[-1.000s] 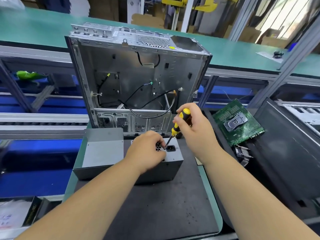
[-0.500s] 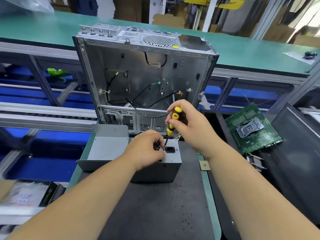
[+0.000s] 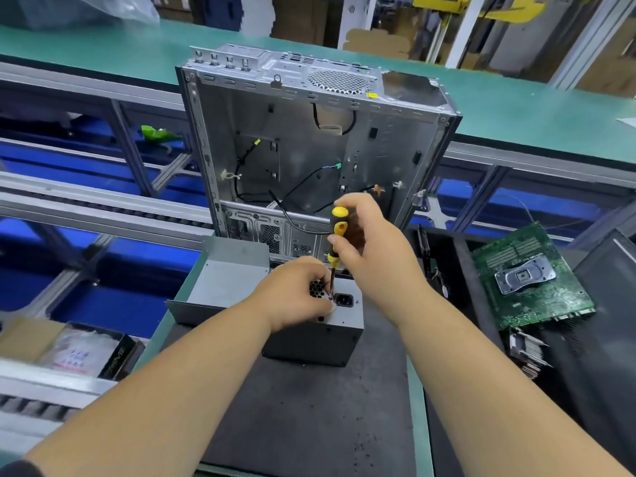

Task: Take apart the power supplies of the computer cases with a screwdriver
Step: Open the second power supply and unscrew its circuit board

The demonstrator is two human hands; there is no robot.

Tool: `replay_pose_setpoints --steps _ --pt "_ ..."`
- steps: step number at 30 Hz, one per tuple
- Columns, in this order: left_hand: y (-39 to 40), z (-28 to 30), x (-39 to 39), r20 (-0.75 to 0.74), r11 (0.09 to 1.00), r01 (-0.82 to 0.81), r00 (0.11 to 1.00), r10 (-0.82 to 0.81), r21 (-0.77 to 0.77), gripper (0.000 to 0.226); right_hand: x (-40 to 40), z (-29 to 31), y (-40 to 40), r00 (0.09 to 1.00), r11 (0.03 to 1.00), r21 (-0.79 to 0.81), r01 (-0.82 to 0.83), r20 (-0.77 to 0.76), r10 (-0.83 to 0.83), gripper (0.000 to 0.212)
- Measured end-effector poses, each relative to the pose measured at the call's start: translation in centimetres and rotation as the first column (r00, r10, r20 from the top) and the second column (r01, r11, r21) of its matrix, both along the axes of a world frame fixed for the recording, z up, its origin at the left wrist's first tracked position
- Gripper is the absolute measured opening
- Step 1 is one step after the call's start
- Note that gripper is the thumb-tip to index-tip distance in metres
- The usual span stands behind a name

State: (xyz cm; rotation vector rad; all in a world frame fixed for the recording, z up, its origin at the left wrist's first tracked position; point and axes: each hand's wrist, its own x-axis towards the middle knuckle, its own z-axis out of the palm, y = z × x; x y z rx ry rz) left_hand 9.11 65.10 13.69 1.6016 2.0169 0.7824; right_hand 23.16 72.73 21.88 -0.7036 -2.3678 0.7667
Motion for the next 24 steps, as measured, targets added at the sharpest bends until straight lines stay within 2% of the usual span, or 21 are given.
replay_pose_setpoints --steps 4,7,12,17,20,24 --pt "-0.13 0.19 0.20 0.022 1.000 0.011 1.000 -0.011 0.024 0.016 0.02 0.01 0.45 0.999 0.997 0.080 -0.015 0.048 0.011 0.037" --pt "-0.24 0.22 0.21 0.022 1.000 -0.004 1.000 0.003 0.021 0.016 0.15 -0.10 0.57 0.999 1.000 0.000 -0.027 -0.032 0.027 0.031" --pt "-0.31 0.20 0.12 0.011 1.000 -0.004 1.000 0.003 0.020 0.017 -0.34 -0.06 0.84 0.989 0.999 -0.047 0.009 -0.145 -0.016 0.027" --pt "-0.29 0.25 0.13 0.012 1.000 -0.009 1.000 0.009 0.018 0.019 0.10 -0.21 1.13 0.986 0.983 -0.167 -0.076 -0.159 0.049 0.035" --pt "-0.26 0.31 0.15 0.010 1.000 -0.012 1.000 0.011 0.013 0.020 0.32 -0.45 1.06 0.967 0.924 -0.324 -0.203 -0.212 0.139 0.036" --pt "-0.36 0.22 0.23 0.022 1.000 -0.015 1.000 0.015 0.017 0.021 -0.43 -0.35 0.74 0.924 0.833 -0.475 -0.283 -0.367 0.106 0.006"
